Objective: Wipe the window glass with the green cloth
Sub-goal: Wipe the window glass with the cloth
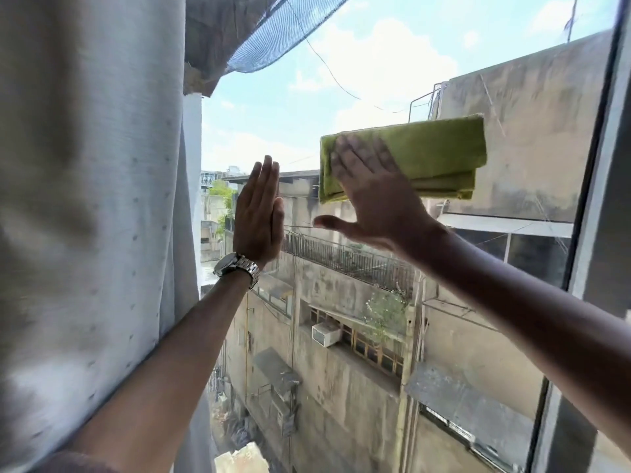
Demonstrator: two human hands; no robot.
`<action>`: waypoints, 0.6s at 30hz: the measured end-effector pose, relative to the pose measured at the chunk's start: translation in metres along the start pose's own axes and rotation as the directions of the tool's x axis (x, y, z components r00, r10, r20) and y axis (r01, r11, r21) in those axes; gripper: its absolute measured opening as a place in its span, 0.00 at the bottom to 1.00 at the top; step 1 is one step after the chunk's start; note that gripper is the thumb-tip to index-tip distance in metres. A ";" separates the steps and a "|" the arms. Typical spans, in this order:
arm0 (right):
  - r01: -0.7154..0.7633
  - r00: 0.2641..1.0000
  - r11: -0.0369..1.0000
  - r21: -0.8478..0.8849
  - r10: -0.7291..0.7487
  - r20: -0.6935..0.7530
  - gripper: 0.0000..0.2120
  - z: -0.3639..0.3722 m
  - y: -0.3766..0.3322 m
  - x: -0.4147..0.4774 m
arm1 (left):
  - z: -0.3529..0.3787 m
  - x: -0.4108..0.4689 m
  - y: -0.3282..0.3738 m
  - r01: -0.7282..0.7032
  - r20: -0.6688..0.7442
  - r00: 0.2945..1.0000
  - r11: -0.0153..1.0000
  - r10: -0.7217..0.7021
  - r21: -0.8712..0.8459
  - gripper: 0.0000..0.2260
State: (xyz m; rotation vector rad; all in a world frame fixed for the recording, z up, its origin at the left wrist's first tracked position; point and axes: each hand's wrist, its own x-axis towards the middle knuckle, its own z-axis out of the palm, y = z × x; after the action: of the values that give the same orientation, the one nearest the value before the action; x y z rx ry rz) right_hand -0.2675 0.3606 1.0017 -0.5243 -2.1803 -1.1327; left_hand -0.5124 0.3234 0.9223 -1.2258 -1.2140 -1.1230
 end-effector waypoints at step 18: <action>0.033 0.997 0.997 -0.073 -0.038 -0.074 0.49 0.005 0.064 -0.055 | 0.005 -0.002 -0.003 -0.018 -0.006 1.000 1.000 0.018 0.016 0.26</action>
State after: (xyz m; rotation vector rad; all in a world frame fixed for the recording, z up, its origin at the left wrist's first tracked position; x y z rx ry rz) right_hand -0.1908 0.3966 0.9999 -0.4681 -2.0982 -1.2342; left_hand -0.5157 0.3280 0.9206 -1.2183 -1.2022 -1.1013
